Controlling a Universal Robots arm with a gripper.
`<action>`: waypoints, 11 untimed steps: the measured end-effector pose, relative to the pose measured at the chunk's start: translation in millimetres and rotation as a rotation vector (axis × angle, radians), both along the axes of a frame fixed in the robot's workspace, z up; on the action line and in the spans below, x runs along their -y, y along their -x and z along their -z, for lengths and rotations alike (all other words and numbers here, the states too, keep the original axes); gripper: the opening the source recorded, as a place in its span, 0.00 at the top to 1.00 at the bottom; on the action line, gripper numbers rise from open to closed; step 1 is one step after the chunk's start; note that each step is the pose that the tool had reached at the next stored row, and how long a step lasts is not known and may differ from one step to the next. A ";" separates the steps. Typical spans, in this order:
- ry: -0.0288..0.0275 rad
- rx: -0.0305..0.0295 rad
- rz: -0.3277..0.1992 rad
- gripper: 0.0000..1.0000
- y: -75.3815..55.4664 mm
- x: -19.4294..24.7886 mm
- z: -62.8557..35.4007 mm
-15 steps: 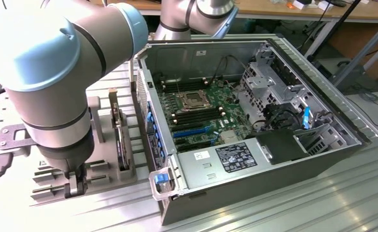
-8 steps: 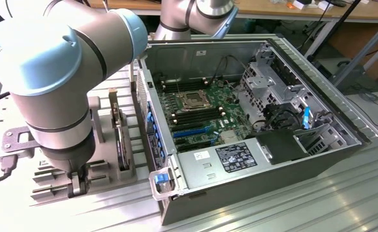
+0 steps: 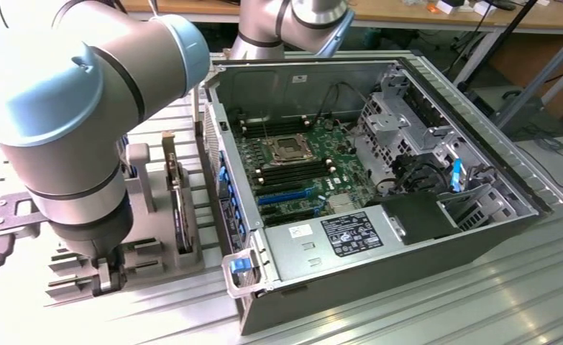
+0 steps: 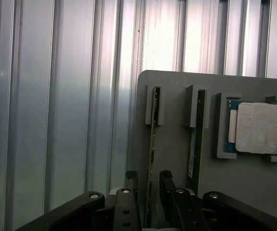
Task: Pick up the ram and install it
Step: 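Pick up the ram and move it above insertion slot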
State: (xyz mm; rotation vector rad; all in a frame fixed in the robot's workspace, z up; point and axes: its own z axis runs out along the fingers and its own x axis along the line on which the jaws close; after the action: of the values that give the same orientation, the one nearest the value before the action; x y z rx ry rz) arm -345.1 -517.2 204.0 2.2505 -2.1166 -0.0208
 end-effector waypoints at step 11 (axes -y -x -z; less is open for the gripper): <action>-0.0006 0.0061 0.000 0.68 2.0 0.0 4.7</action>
State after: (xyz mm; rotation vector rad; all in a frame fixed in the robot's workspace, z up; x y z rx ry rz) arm -347.0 -517.2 199.4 2.2542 -2.1194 -0.0146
